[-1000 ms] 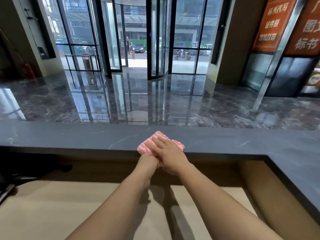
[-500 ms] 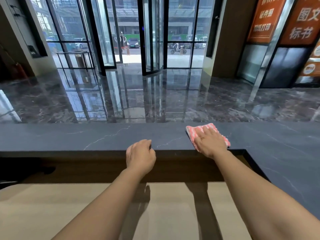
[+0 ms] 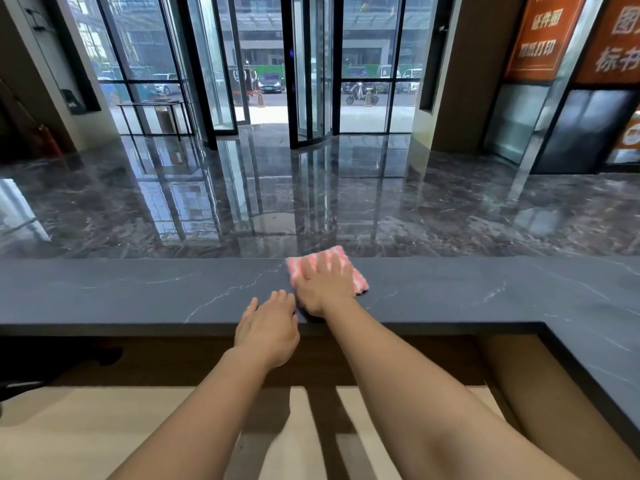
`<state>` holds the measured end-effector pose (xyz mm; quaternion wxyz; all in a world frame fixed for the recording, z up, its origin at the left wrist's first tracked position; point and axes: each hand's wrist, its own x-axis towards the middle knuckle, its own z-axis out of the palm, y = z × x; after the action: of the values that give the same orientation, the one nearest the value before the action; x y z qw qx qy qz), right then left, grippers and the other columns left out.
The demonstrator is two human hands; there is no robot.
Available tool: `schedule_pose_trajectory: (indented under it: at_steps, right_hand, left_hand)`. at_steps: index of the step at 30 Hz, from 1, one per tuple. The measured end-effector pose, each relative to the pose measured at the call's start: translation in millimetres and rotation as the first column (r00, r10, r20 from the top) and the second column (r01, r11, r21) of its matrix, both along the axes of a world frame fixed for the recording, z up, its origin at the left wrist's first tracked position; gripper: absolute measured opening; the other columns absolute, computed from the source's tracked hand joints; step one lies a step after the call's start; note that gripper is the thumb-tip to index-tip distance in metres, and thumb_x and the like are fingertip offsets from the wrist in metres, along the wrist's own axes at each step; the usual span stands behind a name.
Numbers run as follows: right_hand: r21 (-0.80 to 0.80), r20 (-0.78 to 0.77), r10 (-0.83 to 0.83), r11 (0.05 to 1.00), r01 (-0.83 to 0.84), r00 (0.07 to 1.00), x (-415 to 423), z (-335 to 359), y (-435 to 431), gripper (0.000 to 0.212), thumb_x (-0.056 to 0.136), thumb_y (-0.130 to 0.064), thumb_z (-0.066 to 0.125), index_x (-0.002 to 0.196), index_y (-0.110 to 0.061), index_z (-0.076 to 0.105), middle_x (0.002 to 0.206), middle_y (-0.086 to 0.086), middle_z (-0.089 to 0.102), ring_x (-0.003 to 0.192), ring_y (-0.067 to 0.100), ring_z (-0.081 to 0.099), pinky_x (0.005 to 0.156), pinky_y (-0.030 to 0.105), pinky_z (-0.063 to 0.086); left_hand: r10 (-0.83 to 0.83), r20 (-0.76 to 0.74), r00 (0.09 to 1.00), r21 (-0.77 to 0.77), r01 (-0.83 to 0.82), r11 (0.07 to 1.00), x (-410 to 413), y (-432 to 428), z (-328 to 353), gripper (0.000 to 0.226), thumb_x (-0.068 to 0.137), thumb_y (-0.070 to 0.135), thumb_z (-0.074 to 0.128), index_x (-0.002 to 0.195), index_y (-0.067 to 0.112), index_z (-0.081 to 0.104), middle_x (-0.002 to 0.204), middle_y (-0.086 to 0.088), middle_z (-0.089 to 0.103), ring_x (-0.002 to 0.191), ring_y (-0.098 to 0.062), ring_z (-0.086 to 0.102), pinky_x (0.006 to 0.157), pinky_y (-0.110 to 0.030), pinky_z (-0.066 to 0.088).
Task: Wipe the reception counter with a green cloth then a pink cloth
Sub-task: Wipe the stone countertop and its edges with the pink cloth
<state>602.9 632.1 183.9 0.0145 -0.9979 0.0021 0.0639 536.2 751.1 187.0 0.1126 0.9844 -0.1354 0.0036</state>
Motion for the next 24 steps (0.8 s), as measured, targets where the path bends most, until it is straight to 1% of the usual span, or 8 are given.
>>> schedule_pose_trajectory:
  at_steps: [2,5,8,12,16,19,22,24]
  right_hand:
    - [0.026,-0.029,0.129,0.991,-0.128,0.991,10,1,9,0.058,0.103,-0.040,0.019,0.157,-0.027,0.001,0.163,0.012,-0.006,0.148,0.037,-0.013,0.118,0.055,-0.007]
    - [0.058,-0.035,0.158,0.986,-0.156,0.987,18,4,-6,0.057,0.104,-0.041,0.019,0.157,-0.029,0.004,0.164,0.008,-0.004,0.150,0.030,-0.009,0.120,0.050,-0.004]
    - [-0.017,0.032,0.070,0.997,-0.069,0.997,12,10,-45,0.058,0.102,-0.039,0.029,0.156,-0.026,0.014,0.163,0.012,0.008,0.149,0.034,0.003,0.120,0.049,0.004]
    - [-0.092,0.075,-0.118,0.988,0.125,0.990,-6,10,-133,0.057,0.094,-0.029,0.036,0.150,-0.025,0.027,0.149,0.018,0.035,0.139,0.041,0.027,0.113,0.052,0.023]
    - [0.021,0.078,-0.381,0.924,0.381,0.921,-31,11,-199,0.051,0.097,-0.039,0.021,0.149,-0.035,0.024,0.158,0.011,0.022,0.146,0.035,0.013,0.115,0.054,0.015]
    - [0.031,0.027,-0.474,0.880,0.474,0.880,-44,12,-196,0.057,0.102,-0.037,0.022,0.156,-0.027,0.007,0.164,0.010,0.000,0.149,0.034,-0.004,0.119,0.051,0.000]
    - [0.051,0.033,-0.509,0.860,0.507,0.860,-46,5,-159,0.057,0.103,-0.038,0.018,0.157,-0.025,0.003,0.163,0.013,-0.006,0.148,0.037,-0.009,0.118,0.053,-0.005]
    - [0.052,0.038,-0.434,0.900,0.432,0.900,-47,3,-125,0.059,0.103,-0.037,0.020,0.157,-0.024,0.001,0.163,0.015,-0.008,0.148,0.040,-0.010,0.118,0.054,-0.005]
  left_hand:
    - [-0.009,0.002,1.000,0.000,0.009,1.000,2,3,2,0.039,0.102,0.023,0.032,0.140,0.022,0.039,0.150,0.003,0.039,0.142,-0.013,0.029,0.121,-0.041,0.008]
    - [0.011,-0.012,1.000,0.088,-0.010,0.996,5,0,6,0.038,0.102,0.023,0.030,0.139,0.021,0.040,0.146,0.001,0.043,0.135,-0.015,0.039,0.120,-0.041,0.010]
    - [0.047,-0.012,0.999,0.153,-0.045,0.987,4,-7,6,0.036,0.101,0.024,0.033,0.136,0.018,0.041,0.140,0.000,0.046,0.131,-0.016,0.042,0.119,-0.040,0.013]
    - [0.078,0.037,0.996,0.151,-0.083,0.985,1,-14,3,0.033,0.099,0.023,0.041,0.131,0.018,0.043,0.128,0.001,0.050,0.124,-0.017,0.046,0.118,-0.036,0.020]
    - [0.089,0.048,0.995,0.125,-0.094,0.988,2,-15,1,0.033,0.098,0.022,0.043,0.130,0.018,0.044,0.125,0.001,0.050,0.121,-0.017,0.047,0.116,-0.035,0.024]
    - [0.108,0.039,0.993,0.088,-0.111,0.990,-1,-18,2,0.032,0.096,0.018,0.045,0.128,0.016,0.046,0.124,-0.001,0.051,0.119,-0.018,0.047,0.115,-0.035,0.028]
    - [0.139,0.034,0.990,0.086,-0.142,0.986,-3,-26,4,0.032,0.094,0.016,0.047,0.127,0.014,0.049,0.125,-0.003,0.051,0.120,-0.020,0.047,0.115,-0.036,0.028]
    - [0.132,0.043,0.990,0.090,-0.135,0.987,-5,-34,4,0.035,0.093,0.015,0.049,0.128,0.014,0.049,0.128,-0.003,0.051,0.125,-0.019,0.044,0.119,-0.037,0.021]
